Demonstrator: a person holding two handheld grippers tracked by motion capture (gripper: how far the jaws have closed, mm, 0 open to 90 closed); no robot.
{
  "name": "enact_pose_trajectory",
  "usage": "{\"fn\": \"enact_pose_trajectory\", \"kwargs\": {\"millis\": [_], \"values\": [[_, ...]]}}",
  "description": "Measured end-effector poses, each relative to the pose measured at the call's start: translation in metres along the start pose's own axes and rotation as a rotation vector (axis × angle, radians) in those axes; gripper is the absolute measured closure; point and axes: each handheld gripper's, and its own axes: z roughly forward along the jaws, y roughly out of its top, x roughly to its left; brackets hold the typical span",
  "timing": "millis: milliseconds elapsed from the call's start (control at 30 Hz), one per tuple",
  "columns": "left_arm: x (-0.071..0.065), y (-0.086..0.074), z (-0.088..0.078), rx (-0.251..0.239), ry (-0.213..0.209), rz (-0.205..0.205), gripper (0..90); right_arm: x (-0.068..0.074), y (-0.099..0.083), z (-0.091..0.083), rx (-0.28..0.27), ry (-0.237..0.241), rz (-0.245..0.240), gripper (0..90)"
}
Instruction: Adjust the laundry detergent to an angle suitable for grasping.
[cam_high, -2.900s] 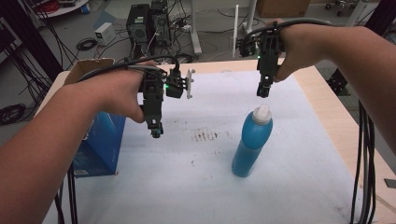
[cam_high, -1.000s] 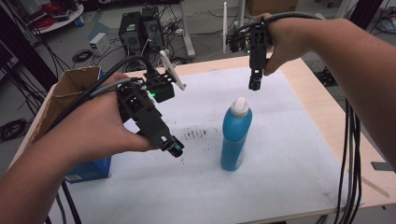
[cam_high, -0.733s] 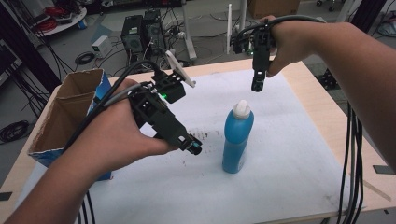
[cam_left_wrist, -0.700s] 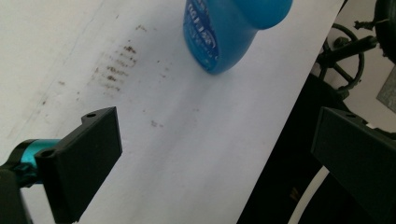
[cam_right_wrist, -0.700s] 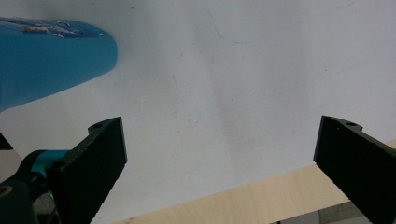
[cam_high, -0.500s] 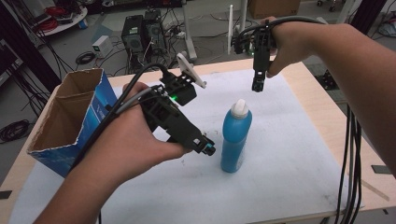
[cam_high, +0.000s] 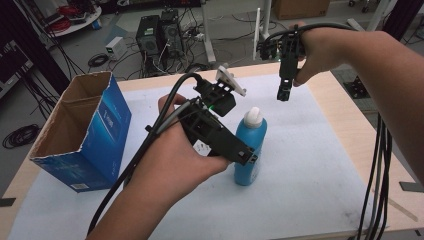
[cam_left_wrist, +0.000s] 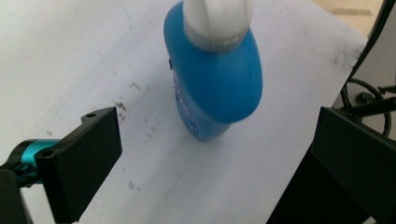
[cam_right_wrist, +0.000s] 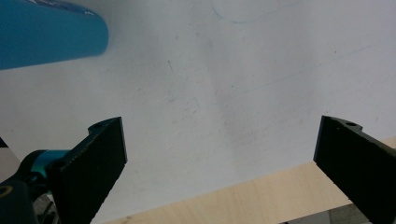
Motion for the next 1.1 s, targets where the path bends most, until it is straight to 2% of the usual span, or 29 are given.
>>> {"fn": "enact_pose_trajectory", "kwargs": {"millis": [167,500,700,833,1000,1100], "values": [[-0.008,0.007,0.011,-0.024,0.017,-0.002,1.7,-0.002,-0.007,0.003,-0.004,0.003,0.004,1.5],[-0.017,0.015,0.031,-0.055,0.093,-0.014,1.6,-0.003,-0.014,0.004,-0.004,0.003,0.017,1.5],[-0.018,0.018,0.042,-0.046,0.104,-0.030,1.7,-0.003,-0.015,0.003,-0.009,0.002,0.018,1.5],[-0.020,0.020,0.048,-0.042,0.134,-0.031,1.7,-0.002,-0.013,0.004,-0.003,0.003,0.020,1.5],[-0.019,0.023,0.056,-0.040,0.144,-0.050,1.7,-0.002,-0.011,0.004,-0.003,0.001,0.016,1.5],[-0.018,0.024,0.060,-0.039,0.166,-0.056,1.7,-0.002,-0.011,0.005,-0.004,0.003,0.018,1.5]]}}
